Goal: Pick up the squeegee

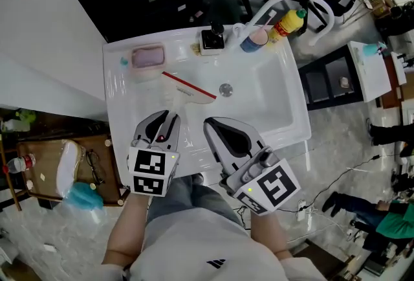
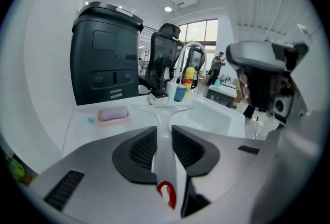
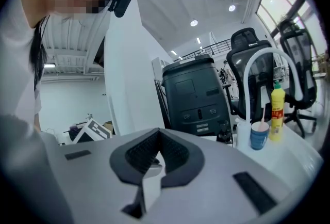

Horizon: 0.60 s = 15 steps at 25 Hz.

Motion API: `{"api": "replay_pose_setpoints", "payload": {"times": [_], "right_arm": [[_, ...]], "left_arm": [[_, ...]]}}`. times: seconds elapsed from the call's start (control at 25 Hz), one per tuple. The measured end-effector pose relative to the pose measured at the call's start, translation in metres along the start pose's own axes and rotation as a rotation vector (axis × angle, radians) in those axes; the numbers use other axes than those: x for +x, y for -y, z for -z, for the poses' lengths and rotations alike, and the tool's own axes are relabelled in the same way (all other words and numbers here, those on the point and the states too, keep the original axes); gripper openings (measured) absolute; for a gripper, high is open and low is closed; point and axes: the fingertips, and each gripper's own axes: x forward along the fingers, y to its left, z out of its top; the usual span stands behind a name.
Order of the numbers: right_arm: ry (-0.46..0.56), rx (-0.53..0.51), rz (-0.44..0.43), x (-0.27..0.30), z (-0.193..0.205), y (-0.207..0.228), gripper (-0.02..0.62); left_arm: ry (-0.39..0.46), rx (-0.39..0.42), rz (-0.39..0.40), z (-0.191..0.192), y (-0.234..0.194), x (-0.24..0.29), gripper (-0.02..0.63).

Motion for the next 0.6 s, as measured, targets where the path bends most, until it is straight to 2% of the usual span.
{"api": "replay_pose_setpoints", "payload": {"times": [0.6], "right_arm": [[0.042,-0.006,0.131,-0.053,-0.012,0.019,0.009]], "left_arm": [[0.148,0.078,0.163,-0.062,0.07,-0.014,0.097]]}}
